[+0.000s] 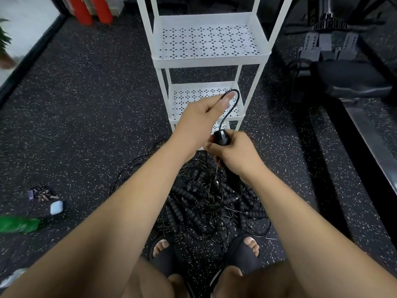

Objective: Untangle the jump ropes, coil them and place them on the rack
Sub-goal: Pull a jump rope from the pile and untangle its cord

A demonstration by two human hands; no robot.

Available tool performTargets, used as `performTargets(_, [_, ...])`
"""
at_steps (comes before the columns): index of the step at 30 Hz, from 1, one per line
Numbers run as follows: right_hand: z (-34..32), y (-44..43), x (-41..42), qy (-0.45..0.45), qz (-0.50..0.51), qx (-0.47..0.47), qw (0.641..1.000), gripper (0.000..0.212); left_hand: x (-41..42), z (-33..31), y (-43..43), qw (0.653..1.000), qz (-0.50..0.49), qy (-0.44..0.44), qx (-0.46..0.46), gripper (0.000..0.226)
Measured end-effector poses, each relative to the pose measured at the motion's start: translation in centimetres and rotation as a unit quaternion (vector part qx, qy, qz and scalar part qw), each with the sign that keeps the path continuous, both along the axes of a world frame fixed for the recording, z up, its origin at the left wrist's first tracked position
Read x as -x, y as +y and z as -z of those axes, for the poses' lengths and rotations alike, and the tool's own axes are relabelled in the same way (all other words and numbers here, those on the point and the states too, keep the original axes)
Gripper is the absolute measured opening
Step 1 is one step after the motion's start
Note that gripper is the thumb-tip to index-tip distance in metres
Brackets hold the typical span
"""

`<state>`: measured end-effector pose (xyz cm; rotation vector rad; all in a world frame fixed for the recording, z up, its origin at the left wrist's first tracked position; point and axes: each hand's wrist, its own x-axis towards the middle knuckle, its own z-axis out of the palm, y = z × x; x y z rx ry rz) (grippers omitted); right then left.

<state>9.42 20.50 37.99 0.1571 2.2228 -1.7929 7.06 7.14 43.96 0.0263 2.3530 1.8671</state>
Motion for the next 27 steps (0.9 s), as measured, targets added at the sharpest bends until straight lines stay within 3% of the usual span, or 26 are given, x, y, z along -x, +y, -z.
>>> performTargets(4, [-0.2,-0.3,0.1,0.043,0.023,-0.029,0.998,0.020,-0.2,-0.1,0.3,0.998,0.021,-0.018,-0.050,0.028])
performTargets(10, [-1.6,-0.1,0.3,0.019,0.059,0.004,0.998,0.015,0.1,0.4,0.2,0.997,0.036,-0.002,-0.064,0.037])
performTargets(13, [-3.4,0.9,0.7,0.032,0.072,0.010,0.997,0.009,0.6,1.5,-0.8,0.995,0.031,-0.041,-0.085,0.056])
performTargets(15, [-4.8,1.7,0.8,0.037,0.073,0.039,0.996,0.008,0.6,3.0,-1.3,0.990,0.053,-0.089,-0.096,0.057])
performTargets(19, [-6.9,2.6,1.0,0.038,0.091,0.119,0.988,0.013,-0.1,6.0,-0.3,0.977,0.163,-0.136,0.028,0.021])
performTargets(21, [-7.7,3.0,1.1,0.037,0.101,0.149,0.983,0.012,-0.9,7.0,0.9,0.961,0.208,-0.152,0.098,0.021])
performTargets(27, [-9.4,4.9,1.2,0.059,0.139,0.229,0.962,0.013,-2.1,9.2,2.2,0.934,0.277,-0.142,0.176,0.015])
